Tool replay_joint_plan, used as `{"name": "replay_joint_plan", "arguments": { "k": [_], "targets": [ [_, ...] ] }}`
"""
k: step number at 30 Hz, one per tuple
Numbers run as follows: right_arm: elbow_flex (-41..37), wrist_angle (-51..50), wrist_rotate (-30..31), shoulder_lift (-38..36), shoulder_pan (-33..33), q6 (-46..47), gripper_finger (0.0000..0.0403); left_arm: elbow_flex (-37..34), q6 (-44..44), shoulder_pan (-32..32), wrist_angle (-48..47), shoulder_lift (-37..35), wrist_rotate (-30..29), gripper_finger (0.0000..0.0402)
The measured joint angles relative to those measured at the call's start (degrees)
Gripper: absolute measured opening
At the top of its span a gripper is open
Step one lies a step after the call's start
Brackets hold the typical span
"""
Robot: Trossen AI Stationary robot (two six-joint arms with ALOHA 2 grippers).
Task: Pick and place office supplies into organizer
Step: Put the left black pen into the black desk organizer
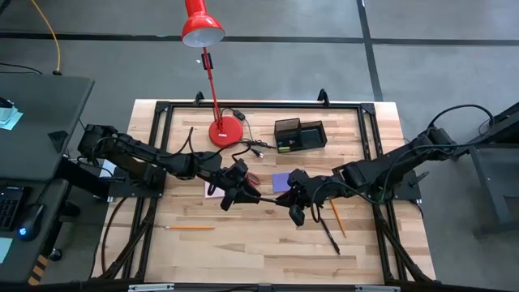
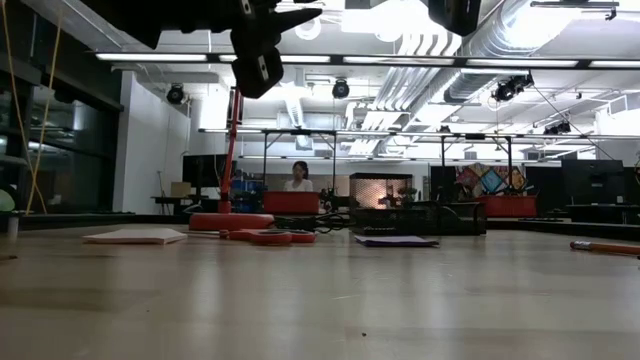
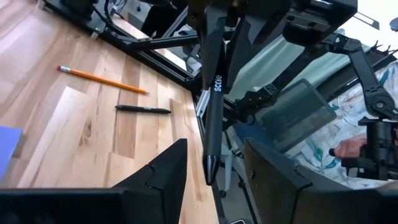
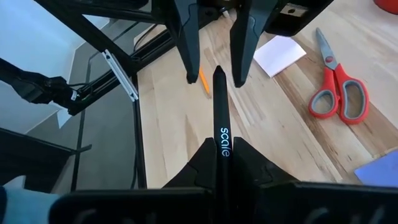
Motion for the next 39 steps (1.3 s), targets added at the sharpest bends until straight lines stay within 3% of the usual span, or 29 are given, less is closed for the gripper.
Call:
{"name": "replay_joint_plan", "arguments": {
  "k": [16, 20, 26, 39],
  "targets": [
    [0.0, 1.8, -0.6, 0.0, -0.7, -0.5, 0.0010, 0.0, 0.0, 0.0, -0.4, 0.0, -1.3, 0.0142],
    [0.0, 1.8, -0.4, 0.0, -0.7, -0.5, 0.0010, 0.0, 0.0, 0.0, -0.3, 0.0, -1.5, 0.0109],
    [0.0, 1.6, -0.7, 0.0, -1.0, -0.6, 0.0005, 0.0, 1.0, 0.0, -0.1, 0.0, -0.8, 0.0022],
    [0.0, 1.7, -0.7, 0.0, -1.0, -0.4, 0.0022, 0.0, 2.3, 0.0, -0.1, 0.0, 0.7, 0.0019]
  ]
}}
